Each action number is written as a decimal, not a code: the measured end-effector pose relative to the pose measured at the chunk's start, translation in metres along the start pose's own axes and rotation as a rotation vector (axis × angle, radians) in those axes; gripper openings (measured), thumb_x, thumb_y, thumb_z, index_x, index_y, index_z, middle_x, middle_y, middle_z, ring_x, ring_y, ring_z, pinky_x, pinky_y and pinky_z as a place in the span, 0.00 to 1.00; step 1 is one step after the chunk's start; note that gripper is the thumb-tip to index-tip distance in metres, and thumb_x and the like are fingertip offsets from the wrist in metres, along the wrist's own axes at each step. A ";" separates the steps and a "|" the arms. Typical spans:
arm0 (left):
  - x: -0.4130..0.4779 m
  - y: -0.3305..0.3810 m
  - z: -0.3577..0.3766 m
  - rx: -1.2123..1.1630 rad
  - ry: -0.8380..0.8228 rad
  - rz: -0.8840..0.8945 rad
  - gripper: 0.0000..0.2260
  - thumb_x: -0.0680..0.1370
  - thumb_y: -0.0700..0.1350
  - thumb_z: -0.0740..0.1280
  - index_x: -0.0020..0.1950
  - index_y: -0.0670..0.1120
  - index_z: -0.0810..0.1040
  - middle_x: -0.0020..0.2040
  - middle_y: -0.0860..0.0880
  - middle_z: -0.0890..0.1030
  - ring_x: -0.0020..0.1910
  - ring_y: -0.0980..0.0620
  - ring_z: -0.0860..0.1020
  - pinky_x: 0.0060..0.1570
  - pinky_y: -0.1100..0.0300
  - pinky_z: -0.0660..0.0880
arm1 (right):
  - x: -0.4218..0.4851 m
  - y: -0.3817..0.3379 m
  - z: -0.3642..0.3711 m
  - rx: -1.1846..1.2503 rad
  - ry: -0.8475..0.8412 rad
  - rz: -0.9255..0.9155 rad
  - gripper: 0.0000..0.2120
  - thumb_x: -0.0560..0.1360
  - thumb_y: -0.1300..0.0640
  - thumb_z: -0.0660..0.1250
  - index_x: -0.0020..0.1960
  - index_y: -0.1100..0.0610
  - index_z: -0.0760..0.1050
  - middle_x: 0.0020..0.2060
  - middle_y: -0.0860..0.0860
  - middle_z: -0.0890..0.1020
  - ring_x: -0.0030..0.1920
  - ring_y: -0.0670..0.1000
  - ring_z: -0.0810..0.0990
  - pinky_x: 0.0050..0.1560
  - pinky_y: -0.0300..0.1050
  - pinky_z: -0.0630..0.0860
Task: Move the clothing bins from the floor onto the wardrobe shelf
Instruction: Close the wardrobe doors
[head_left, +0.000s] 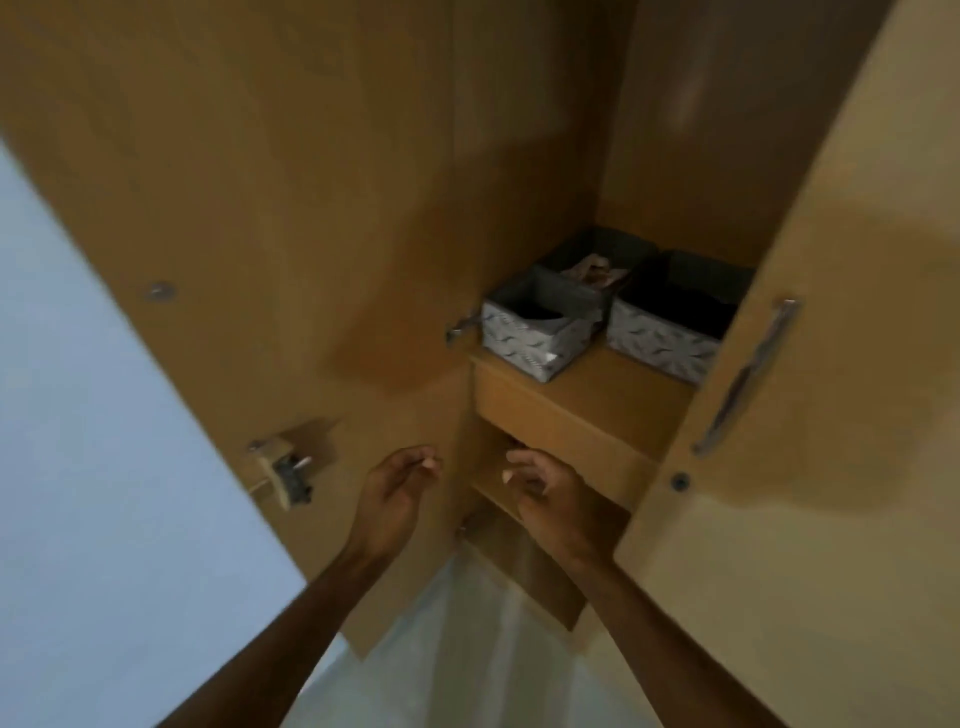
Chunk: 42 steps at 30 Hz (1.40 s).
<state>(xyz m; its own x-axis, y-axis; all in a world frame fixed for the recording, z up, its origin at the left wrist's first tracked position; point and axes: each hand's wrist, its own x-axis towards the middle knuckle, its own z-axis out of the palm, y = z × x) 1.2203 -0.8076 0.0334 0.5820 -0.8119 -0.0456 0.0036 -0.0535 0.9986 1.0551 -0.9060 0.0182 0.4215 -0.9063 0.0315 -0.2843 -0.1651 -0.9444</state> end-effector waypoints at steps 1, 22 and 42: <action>-0.002 0.004 -0.017 0.009 0.045 0.007 0.07 0.79 0.40 0.65 0.54 0.47 0.81 0.51 0.47 0.84 0.50 0.50 0.81 0.41 0.74 0.73 | 0.004 -0.006 0.017 0.015 -0.033 -0.015 0.10 0.75 0.58 0.68 0.55 0.51 0.80 0.44 0.44 0.83 0.45 0.40 0.81 0.46 0.33 0.76; 0.014 0.089 -0.204 0.048 0.344 0.389 0.10 0.83 0.44 0.58 0.57 0.48 0.78 0.50 0.56 0.82 0.48 0.62 0.80 0.42 0.74 0.74 | 0.008 -0.180 0.212 0.008 -0.101 -0.339 0.12 0.77 0.52 0.66 0.61 0.48 0.77 0.50 0.41 0.82 0.50 0.39 0.80 0.50 0.32 0.77; 0.012 0.066 -0.092 -0.045 -0.390 0.430 0.05 0.79 0.43 0.65 0.52 0.45 0.80 0.47 0.46 0.82 0.47 0.50 0.81 0.45 0.59 0.79 | -0.071 -0.159 0.084 -0.573 0.710 -0.461 0.29 0.68 0.41 0.72 0.66 0.49 0.72 0.53 0.44 0.82 0.50 0.42 0.79 0.46 0.44 0.81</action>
<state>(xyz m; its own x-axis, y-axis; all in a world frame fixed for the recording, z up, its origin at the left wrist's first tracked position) 1.3018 -0.7674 0.1015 0.1960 -0.9098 0.3659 -0.1271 0.3464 0.9294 1.1425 -0.7828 0.1382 0.0392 -0.6980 0.7150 -0.6710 -0.5486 -0.4988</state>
